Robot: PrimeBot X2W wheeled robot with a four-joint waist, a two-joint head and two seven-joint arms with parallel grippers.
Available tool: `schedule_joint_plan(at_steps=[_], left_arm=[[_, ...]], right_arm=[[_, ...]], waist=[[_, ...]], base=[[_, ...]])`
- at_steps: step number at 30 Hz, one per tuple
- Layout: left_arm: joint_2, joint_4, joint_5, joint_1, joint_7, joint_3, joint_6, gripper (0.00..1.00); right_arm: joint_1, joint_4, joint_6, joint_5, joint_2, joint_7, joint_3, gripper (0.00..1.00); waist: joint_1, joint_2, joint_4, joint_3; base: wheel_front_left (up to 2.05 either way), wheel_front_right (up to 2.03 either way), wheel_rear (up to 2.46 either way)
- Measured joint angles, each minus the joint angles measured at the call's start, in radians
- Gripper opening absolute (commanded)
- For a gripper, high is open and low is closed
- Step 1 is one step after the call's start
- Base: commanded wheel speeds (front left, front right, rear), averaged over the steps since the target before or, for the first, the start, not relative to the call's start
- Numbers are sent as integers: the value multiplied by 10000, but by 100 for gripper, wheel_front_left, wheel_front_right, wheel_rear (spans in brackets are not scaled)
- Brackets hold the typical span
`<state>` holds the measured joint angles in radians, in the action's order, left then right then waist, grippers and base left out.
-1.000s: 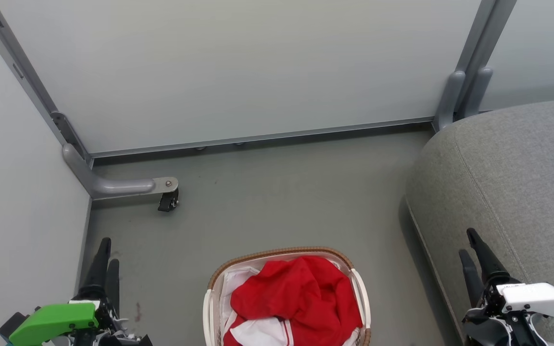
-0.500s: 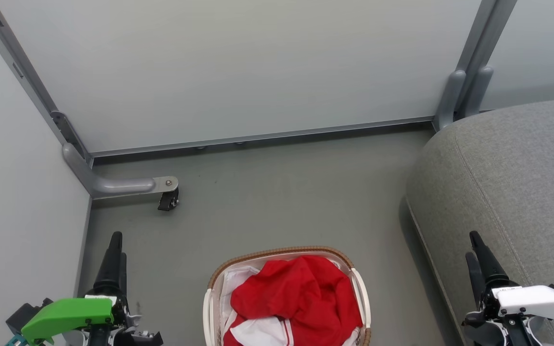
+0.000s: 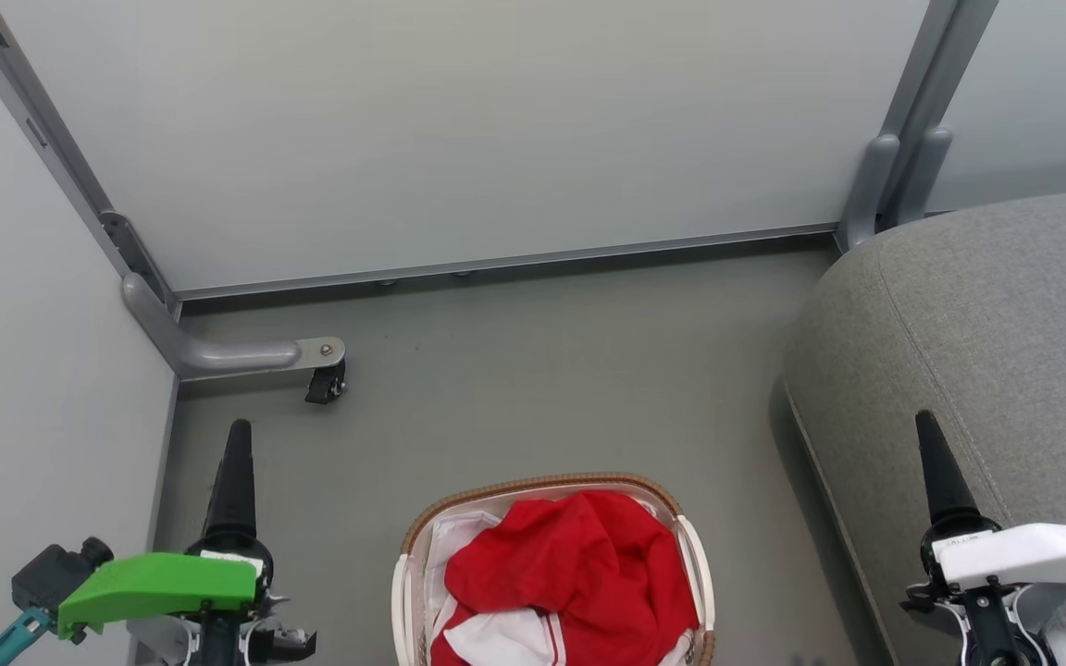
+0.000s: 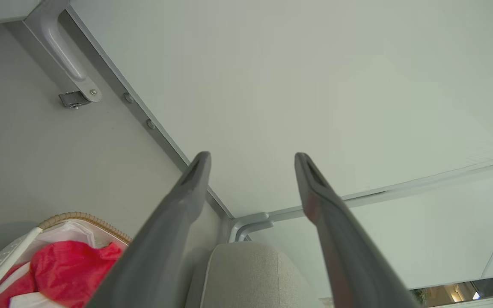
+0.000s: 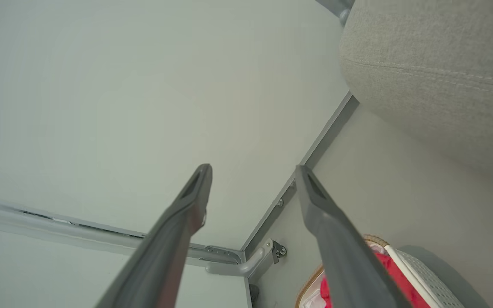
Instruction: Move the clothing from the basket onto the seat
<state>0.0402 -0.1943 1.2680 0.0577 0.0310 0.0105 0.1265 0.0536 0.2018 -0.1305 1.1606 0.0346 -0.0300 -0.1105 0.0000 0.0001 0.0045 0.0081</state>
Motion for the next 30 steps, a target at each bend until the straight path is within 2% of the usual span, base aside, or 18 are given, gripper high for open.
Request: schedule_joint_plan(at_steps=[2,16,30], left_arm=[[4,115,-671,8,109,77,0,100],[15,360,-3524,-10,591,403,-184,100],[21,130,-5846,-233,968,589,-215,100]], right_arm=[[0,-343,0,-1062,21,-96,174,100],[-162,-777,0,-3848,40,-585,407,100],[-323,-823,0,-6427,63,-984,702,100]], waist=[[0,0,5,5],[0,0,51,2],[0,0,124,7]], base=[[0,0,0],[0,0,0],[0,0,0]])
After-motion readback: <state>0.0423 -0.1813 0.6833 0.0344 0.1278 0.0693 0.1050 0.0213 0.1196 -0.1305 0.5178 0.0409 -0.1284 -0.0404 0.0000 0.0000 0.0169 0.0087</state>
